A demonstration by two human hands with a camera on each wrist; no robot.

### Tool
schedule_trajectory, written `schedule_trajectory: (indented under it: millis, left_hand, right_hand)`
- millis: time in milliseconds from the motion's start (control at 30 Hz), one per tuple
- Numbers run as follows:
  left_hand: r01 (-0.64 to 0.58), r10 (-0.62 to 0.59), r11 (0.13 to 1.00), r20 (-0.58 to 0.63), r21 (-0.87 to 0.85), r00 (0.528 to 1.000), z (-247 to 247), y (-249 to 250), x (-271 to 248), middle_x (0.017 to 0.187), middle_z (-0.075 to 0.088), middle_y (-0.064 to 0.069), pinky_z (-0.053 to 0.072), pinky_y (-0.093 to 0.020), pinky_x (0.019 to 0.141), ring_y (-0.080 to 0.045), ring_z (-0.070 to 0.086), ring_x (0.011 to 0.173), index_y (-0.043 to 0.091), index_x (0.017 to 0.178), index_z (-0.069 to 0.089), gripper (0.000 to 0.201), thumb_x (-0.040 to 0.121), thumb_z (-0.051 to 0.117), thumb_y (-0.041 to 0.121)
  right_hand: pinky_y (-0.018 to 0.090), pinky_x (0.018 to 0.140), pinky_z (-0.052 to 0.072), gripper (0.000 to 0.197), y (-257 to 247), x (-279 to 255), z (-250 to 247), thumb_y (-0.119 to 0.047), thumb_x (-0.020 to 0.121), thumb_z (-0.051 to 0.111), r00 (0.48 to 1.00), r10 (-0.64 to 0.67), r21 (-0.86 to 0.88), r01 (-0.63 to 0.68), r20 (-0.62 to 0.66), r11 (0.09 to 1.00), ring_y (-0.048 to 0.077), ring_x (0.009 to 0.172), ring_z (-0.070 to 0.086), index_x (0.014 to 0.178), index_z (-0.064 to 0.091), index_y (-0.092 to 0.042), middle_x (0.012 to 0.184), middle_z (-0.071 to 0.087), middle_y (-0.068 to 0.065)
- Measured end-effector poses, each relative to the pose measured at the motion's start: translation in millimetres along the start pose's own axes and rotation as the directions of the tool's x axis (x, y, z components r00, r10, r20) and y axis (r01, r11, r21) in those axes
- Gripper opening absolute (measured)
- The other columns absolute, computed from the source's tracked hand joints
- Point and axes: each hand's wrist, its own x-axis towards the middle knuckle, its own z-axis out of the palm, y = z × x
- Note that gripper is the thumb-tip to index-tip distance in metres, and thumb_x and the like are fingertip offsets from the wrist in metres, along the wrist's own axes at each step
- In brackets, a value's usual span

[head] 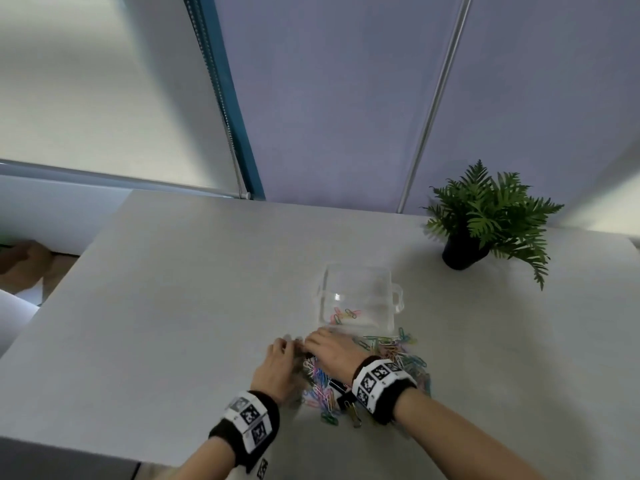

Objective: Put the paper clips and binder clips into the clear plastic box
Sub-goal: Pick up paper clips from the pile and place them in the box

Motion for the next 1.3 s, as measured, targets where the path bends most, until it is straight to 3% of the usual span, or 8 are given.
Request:
schedule_trajectory:
  millis: [267,533,667,767,900,1033,1100,1300]
  left_hand:
    - [0.067,-0.071,0.997,-0.162,-0.030,0.984,32,5,0,0.130,0.031,-0.004,0.035,-0.024,0.105,-0.018,0.035,0.119,0.011,0.137,0.022,0.101,0.060,0.080,0.039]
    - [-0.099,0.088,0.993,-0.166,-0.062,0.982,22,1,3,0.121,0.047,-0.005,0.045,-0.026,0.086,-0.022,0.054,0.105,0.017,0.131,0.043,0.044,0.088,0.054,0.014]
    - [-0.129,0.093,0.978,-0.213,-0.164,0.973,17,-6,6,0.100,0.059,0.000,0.040,-0.015,0.079,-0.016,0.057,0.088,0.010,0.110,0.061,0.027,0.085,0.055,0.005]
    - [-0.119,0.073,0.962,-0.185,-0.248,0.980,12,-13,7,0.078,0.056,0.010,0.039,-0.013,0.075,-0.010,0.055,0.074,0.009,0.084,0.065,0.010,0.080,0.061,0.001]
    - [-0.005,-0.028,0.877,-0.060,-0.481,0.998,5,-18,7,0.068,0.060,0.013,0.044,-0.005,0.063,0.001,0.057,0.062,0.021,0.069,0.058,0.022,0.078,0.069,0.005]
    - [0.110,-0.029,0.609,0.116,-0.786,0.993,-5,-24,8,0.069,0.063,-0.004,0.051,-0.015,0.057,-0.005,0.060,0.055,0.009,0.076,0.062,0.016,0.079,0.065,-0.006]
    - [0.151,-0.018,0.564,0.171,-0.812,0.985,-8,-24,9,0.068,0.063,-0.003,0.052,-0.016,0.058,-0.007,0.061,0.058,0.007,0.077,0.063,0.016,0.081,0.061,-0.008]
    - [0.079,-0.034,0.775,0.083,-0.627,0.996,-12,-27,13,0.056,0.063,0.009,0.052,-0.021,0.064,-0.008,0.057,0.051,0.020,0.069,0.066,0.024,0.078,0.067,-0.003]
  right_hand:
    - [0.042,0.112,0.028,0.074,10,-8,29,-0.026,0.075,0.071,0.998,0.058,-0.098,-0.057,0.009,0.994,0.029,0.131,0.032,0.134,0.030,-0.010,0.141,0.033,0.013]
    - [0.036,0.083,0.052,0.033,17,-14,33,-0.025,0.063,0.078,0.992,0.088,-0.168,-0.101,-0.085,0.981,0.024,0.095,0.057,0.087,0.058,-0.015,0.094,0.060,0.005]
    - [0.036,0.100,0.034,0.020,20,-12,28,-0.023,0.084,0.059,0.980,0.176,-0.028,-0.179,-0.094,0.983,0.021,0.112,0.043,0.100,0.058,-0.012,0.111,0.056,0.006]
    - [0.035,0.099,0.035,0.012,26,-13,21,-0.024,0.085,0.058,0.948,0.299,0.165,-0.279,-0.109,0.946,0.019,0.105,0.047,0.094,0.059,-0.016,0.105,0.060,0.001]
    - [0.033,0.088,0.050,0.004,30,-18,9,-0.015,0.079,0.067,0.908,0.415,0.548,-0.318,-0.059,0.774,0.009,0.080,0.060,0.082,0.065,-0.014,0.088,0.069,0.003]
    - [0.024,0.078,0.055,0.009,31,-26,-3,-0.003,0.076,0.069,0.873,0.487,0.816,-0.279,-0.005,0.507,0.013,0.076,0.066,0.079,0.065,-0.012,0.090,0.071,0.015]
    - [0.022,0.068,0.056,0.009,32,-31,-6,0.001,0.076,0.068,0.869,0.494,0.874,-0.248,0.011,0.417,0.018,0.070,0.066,0.081,0.066,-0.006,0.086,0.069,0.019]
    - [0.020,0.054,0.053,0.011,40,-33,1,0.006,0.076,0.063,0.848,0.529,0.906,-0.241,0.023,0.347,0.015,0.056,0.061,0.083,0.069,-0.001,0.072,0.066,0.014]
